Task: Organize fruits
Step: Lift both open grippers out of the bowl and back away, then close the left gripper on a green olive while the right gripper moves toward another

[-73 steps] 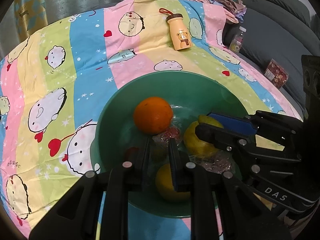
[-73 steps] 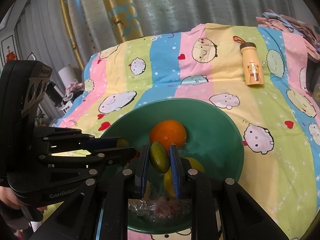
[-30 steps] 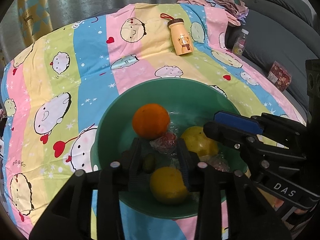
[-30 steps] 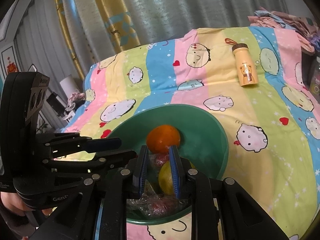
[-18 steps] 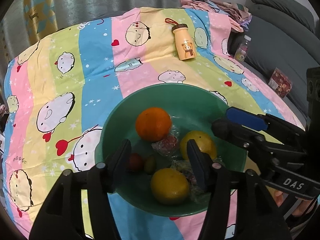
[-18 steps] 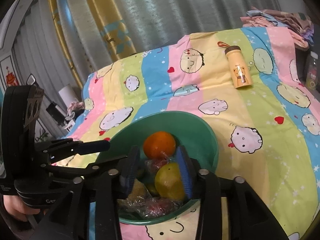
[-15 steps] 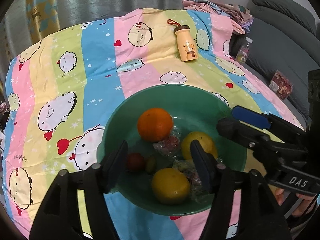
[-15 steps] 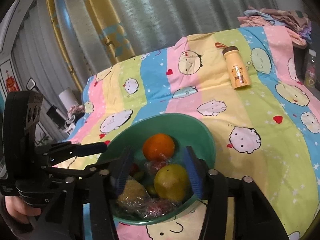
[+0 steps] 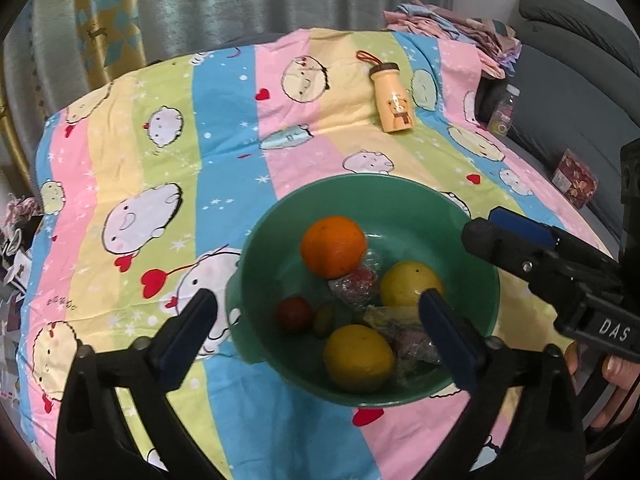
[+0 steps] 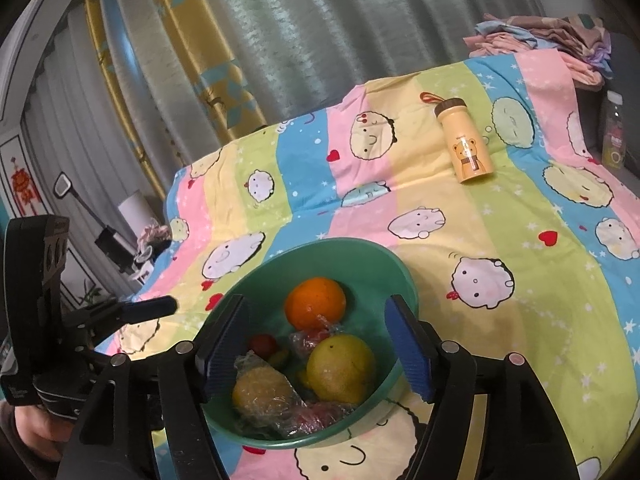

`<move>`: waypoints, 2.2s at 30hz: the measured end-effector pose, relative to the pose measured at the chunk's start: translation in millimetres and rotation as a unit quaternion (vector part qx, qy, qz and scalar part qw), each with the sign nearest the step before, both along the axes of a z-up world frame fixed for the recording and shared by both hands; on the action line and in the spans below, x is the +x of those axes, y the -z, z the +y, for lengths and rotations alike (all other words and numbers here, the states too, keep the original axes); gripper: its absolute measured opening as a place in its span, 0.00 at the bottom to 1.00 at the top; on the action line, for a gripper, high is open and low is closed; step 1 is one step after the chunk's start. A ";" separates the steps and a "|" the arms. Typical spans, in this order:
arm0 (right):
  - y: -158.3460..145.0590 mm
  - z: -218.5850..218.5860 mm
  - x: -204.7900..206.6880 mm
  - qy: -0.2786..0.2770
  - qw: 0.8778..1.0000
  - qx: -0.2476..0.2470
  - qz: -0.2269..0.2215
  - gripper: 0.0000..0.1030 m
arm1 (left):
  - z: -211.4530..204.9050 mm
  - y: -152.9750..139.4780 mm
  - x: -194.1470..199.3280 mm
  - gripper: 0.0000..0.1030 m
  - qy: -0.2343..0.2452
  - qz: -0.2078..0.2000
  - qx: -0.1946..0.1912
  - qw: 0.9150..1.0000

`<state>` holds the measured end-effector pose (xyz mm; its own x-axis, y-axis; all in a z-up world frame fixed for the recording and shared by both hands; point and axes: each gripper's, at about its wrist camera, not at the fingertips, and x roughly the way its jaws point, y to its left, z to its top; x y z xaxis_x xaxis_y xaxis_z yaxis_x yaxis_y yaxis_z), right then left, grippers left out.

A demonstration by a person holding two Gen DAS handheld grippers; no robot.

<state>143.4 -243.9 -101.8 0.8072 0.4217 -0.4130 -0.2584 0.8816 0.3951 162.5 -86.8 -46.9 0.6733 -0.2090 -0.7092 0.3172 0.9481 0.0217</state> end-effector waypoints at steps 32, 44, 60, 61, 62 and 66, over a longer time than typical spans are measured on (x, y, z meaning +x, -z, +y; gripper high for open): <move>36.3 48.8 -102.2 -0.170 0.983 0.033 0.057 0.70 | 115.8 24.0 -108.5 0.99 -0.075 0.013 -0.055 0.996; 51.3 106.1 -91.1 -0.201 0.976 -0.028 0.081 0.70 | 121.3 57.4 -61.3 0.87 -0.020 0.029 -0.059 0.998; 67.0 101.4 -73.3 -0.194 0.975 -0.031 0.103 0.69 | 92.1 97.8 21.4 0.59 0.053 0.049 -0.026 0.997; 68.3 101.5 -72.0 -0.194 0.975 -0.031 0.105 0.69 | 91.0 98.1 23.9 0.58 0.056 0.048 -0.029 0.997; 69.7 101.9 -70.3 -0.193 0.975 -0.032 0.107 0.69 | 89.6 97.6 26.0 0.58 0.062 0.047 -0.033 0.996; 73.4 103.3 -64.1 -0.182 0.976 -0.032 0.118 0.69 | 79.2 99.1 32.6 0.53 0.083 0.047 -0.024 0.995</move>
<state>79.3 -140.6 -175.1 0.4885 0.6294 -0.6044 -0.4667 0.7737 0.4285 195.1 -7.5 -145.9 0.5577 -0.3466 -0.7542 0.4677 0.8819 -0.0594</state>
